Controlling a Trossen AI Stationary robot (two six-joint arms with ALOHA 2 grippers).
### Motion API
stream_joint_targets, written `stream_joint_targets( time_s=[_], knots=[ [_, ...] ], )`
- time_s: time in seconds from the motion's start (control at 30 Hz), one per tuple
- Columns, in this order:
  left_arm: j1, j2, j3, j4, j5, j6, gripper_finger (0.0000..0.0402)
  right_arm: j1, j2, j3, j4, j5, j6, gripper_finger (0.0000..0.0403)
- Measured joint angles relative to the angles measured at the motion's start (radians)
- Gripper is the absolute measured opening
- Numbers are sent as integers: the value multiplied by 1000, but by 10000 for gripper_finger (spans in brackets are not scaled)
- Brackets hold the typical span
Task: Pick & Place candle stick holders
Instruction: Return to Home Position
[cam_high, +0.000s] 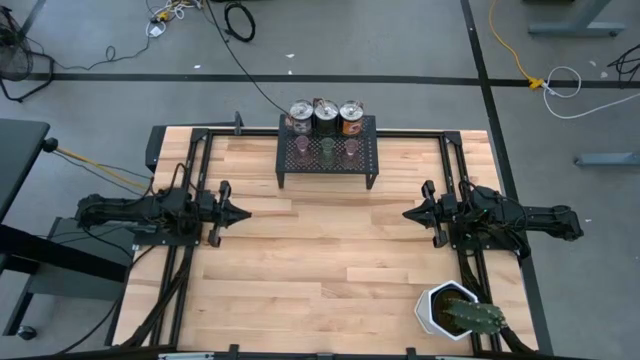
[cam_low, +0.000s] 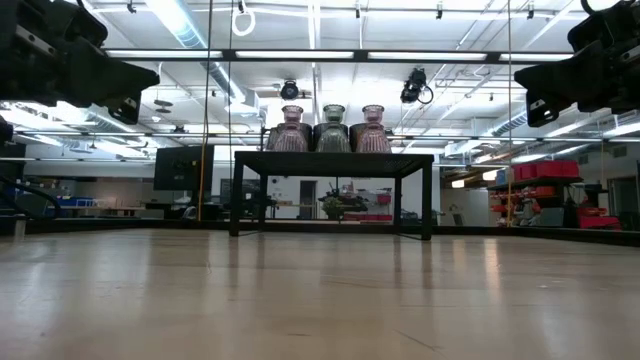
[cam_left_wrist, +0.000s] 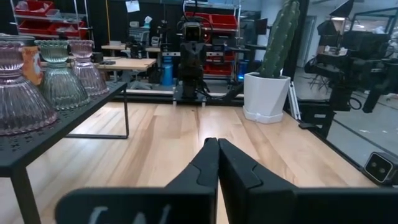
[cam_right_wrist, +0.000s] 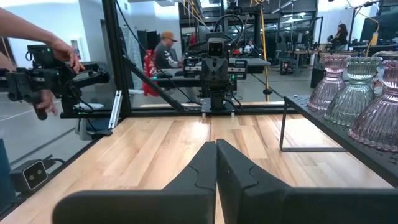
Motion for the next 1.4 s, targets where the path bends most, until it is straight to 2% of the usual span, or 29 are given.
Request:
stream_joint_targets(
  time_s=[0.2,1.4],
  knots=[
    [0,0,-2,21,4,0,22,0,0,0,0,0,0,9],
    [0,5,-1,42,5,1,23,0,0,0,0,0,0,9]
  ],
)
